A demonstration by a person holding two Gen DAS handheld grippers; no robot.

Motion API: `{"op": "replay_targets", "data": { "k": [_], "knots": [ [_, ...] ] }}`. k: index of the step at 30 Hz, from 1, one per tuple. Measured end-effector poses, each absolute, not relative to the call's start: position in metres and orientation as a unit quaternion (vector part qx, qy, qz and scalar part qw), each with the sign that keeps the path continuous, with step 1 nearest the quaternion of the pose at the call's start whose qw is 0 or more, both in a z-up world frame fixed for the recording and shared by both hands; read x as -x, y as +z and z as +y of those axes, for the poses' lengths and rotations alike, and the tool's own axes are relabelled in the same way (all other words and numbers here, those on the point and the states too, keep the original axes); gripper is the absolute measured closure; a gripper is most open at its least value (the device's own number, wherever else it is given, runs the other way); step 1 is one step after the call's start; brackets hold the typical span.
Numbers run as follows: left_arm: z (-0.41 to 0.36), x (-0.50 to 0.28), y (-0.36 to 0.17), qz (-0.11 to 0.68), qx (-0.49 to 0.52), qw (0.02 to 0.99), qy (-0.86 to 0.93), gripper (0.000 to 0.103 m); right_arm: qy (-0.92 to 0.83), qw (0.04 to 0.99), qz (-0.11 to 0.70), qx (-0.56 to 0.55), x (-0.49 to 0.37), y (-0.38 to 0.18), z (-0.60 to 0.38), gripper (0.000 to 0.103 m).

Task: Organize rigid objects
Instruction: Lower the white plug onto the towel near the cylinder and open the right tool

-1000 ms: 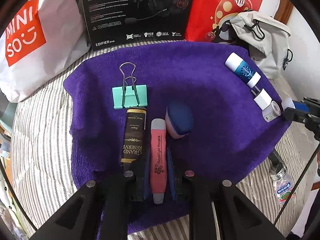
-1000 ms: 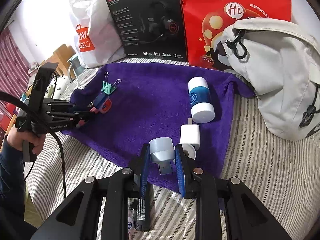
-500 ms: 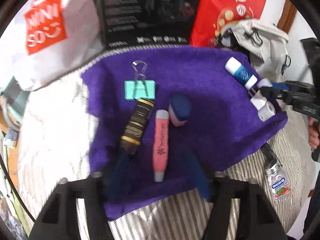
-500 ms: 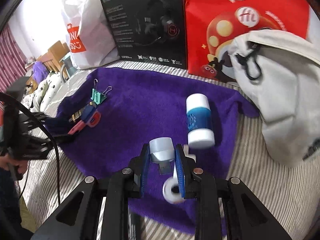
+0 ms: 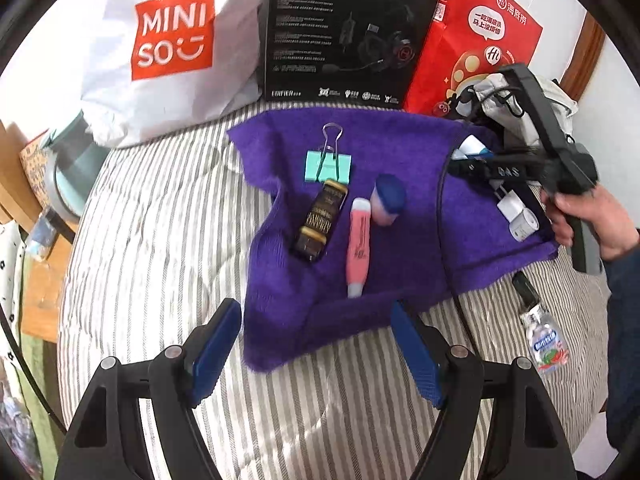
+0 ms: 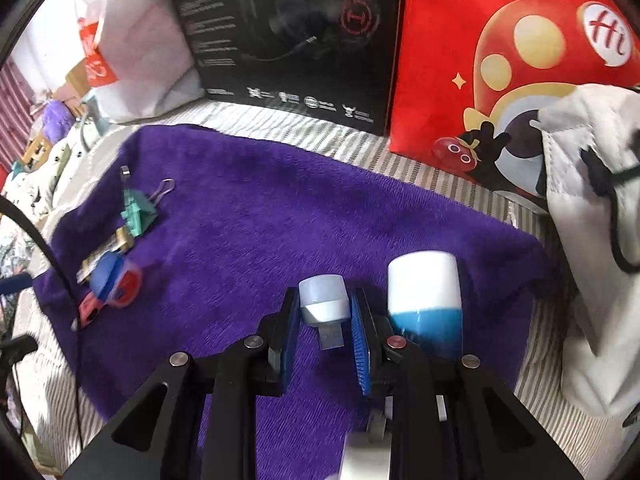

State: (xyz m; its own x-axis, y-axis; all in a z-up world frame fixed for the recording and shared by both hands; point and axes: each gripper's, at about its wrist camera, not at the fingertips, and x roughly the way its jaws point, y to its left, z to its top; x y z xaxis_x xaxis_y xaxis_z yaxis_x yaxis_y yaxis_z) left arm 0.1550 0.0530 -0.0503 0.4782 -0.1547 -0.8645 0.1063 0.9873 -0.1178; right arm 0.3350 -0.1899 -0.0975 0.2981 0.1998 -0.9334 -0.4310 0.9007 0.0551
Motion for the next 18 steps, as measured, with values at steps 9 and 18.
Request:
{"op": "replay_targets", "data": {
  "k": [9,18],
  "knots": [
    [0.06,-0.136,-0.054,0.506,0.048,0.857,-0.081,0.027,0.186,0.802,0.553,0.127,-0.338,-0.1,-0.179,0.075],
    [0.055,-0.119,-0.062,0.517,0.044,0.851,-0.082,0.027,0.181,0.8,0.557,0.133,-0.314,-0.093,-0.187,0.049]
  ]
}}
